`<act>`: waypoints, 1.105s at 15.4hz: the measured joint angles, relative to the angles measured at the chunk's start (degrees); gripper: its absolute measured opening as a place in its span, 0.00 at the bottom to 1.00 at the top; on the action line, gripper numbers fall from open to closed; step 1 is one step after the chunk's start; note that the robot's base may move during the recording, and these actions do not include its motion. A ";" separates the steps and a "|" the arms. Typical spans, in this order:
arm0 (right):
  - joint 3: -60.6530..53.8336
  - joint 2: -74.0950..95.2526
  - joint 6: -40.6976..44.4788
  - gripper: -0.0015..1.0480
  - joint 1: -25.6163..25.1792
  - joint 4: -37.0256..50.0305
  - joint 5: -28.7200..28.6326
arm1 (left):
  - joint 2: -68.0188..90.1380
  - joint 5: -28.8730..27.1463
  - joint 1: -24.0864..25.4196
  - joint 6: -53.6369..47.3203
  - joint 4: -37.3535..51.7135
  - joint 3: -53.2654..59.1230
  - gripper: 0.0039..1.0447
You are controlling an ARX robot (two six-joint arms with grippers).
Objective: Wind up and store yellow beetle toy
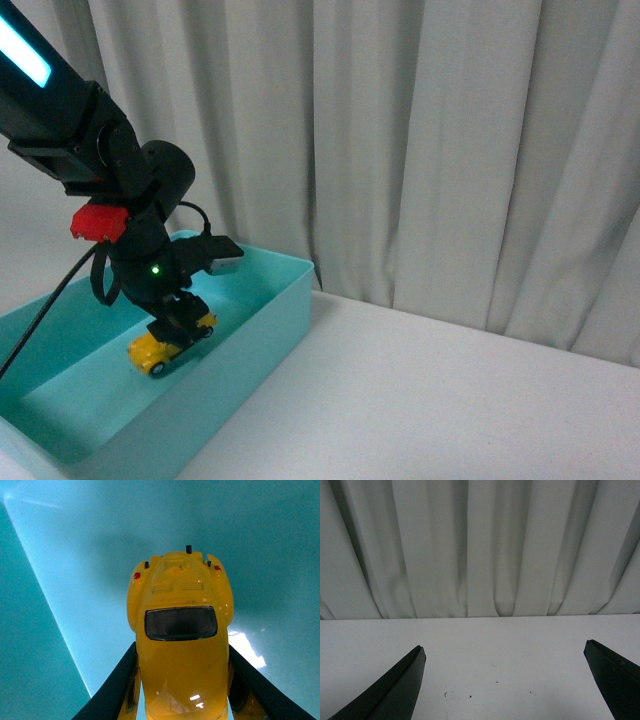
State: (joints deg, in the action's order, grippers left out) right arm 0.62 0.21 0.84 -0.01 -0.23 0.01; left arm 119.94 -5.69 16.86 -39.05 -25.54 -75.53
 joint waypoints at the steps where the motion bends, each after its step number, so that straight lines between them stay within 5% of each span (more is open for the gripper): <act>1: 0.00 0.00 0.00 0.94 0.00 0.00 0.00 | 0.31 -0.50 0.52 0.09 -0.04 -0.07 0.39; 7: 0.00 0.00 0.00 0.94 0.00 0.00 0.00 | 0.48 2.16 1.33 1.40 -1.44 -2.45 0.94; 11: 0.00 0.00 0.00 0.94 0.00 0.00 0.00 | -13.38 11.56 1.55 -0.50 1.95 2.27 0.94; 15: 0.00 0.00 0.00 0.94 0.00 0.00 0.00 | -33.79 27.32 8.74 -1.92 2.80 10.29 0.94; 17: 0.00 0.00 0.00 0.94 0.00 -0.02 0.00 | -54.01 33.40 11.50 15.39 36.13 29.79 0.72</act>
State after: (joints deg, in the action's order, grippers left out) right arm 0.62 0.21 0.84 -0.01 -0.25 0.01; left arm 65.93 27.70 28.36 -23.66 10.59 -45.74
